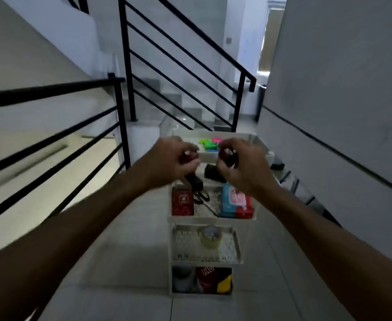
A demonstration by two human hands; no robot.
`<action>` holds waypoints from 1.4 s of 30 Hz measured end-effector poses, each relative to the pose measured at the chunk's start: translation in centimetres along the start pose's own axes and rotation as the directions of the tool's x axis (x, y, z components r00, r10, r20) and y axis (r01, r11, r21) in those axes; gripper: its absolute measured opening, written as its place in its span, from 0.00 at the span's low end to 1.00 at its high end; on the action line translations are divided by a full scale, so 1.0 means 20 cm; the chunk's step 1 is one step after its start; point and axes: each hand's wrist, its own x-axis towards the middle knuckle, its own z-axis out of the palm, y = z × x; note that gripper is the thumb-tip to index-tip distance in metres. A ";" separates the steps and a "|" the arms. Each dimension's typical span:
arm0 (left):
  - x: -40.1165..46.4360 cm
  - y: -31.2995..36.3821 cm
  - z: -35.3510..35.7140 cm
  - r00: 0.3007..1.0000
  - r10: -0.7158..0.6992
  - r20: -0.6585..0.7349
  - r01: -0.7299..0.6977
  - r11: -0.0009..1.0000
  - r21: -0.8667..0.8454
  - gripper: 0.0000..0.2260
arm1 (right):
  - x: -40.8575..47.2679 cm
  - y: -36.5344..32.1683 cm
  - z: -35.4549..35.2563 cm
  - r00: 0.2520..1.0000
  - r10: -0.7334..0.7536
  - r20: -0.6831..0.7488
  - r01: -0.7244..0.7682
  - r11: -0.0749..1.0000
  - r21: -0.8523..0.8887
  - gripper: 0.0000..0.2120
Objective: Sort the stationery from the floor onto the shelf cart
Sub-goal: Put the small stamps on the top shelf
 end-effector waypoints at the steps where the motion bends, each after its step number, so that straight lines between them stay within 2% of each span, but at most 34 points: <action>1: 0.08 -0.03 -0.05 0.999 -0.027 -0.036 0.028 0.999 0.019 0.16 | 0.10 -0.01 -0.03 1.000 0.018 -0.014 -0.018 1.000 0.008 0.16; 5: 0.30 -0.19 -0.13 0.976 -0.203 -0.086 0.200 0.979 -0.036 0.15 | 0.38 0.01 -0.04 0.990 0.136 -0.041 -0.134 0.990 0.038 0.16; 8: 0.39 -0.29 -0.08 0.936 -0.335 -0.109 0.326 0.941 -0.089 0.15 | 0.51 0.04 0.02 0.987 0.156 -0.046 -0.156 0.988 0.003 0.16; 14: 0.51 -0.39 0.08 0.899 -0.418 -0.133 0.394 0.903 -0.172 0.16 | 0.67 0.08 0.18 0.976 0.211 -0.056 -0.213 0.976 -0.042 0.16; 18: 0.53 -0.44 0.15 0.885 -0.460 -0.079 0.444 0.882 -0.156 0.16 | 0.70 0.10 0.29 0.963 0.263 -0.053 -0.265 0.964 -0.034 0.16; 21: 0.50 -0.48 0.16 0.881 -0.473 -0.014 0.468 0.875 -0.124 0.16 | 0.71 0.11 0.35 0.957 0.289 0.021 -0.289 0.957 -0.027 0.19; 24: 0.48 -0.50 0.16 0.873 -0.486 0.026 0.485 0.864 -0.132 0.16 | 0.72 0.10 0.41 0.940 0.330 0.084 -0.334 0.941 0.051 0.19; 28: 0.46 -0.51 0.17 0.871 -0.491 -0.016 0.490 0.870 -0.059 0.18 | 0.75 0.09 0.50 0.899 0.393 0.191 -0.425 0.889 0.172 0.20; 33: 0.45 -0.55 0.18 0.889 -0.453 0.063 0.455 0.891 -0.016 0.17 | 0.77 0.06 0.57 0.850 0.333 0.408 -0.445 0.869 0.217 0.19; 36: 0.44 -0.58 0.18 0.891 -0.437 0.123 0.444 0.896 -0.033 0.16 | 0.78 0.05 0.56 0.843 0.290 0.452 -0.410 0.892 0.192 0.18; 38: 0.43 -0.60 0.17 0.880 -0.449 0.154 0.459 0.888 -0.029 0.19 | 0.78 0.05 0.55 0.813 0.301 0.498 -0.468 0.847 0.252 0.18; 42: 0.41 -0.60 0.19 0.873 -0.473 0.117 0.478 0.878 -0.015 0.21 | 0.77 0.06 0.53 0.773 0.331 0.542 -0.552 0.771 0.317 0.19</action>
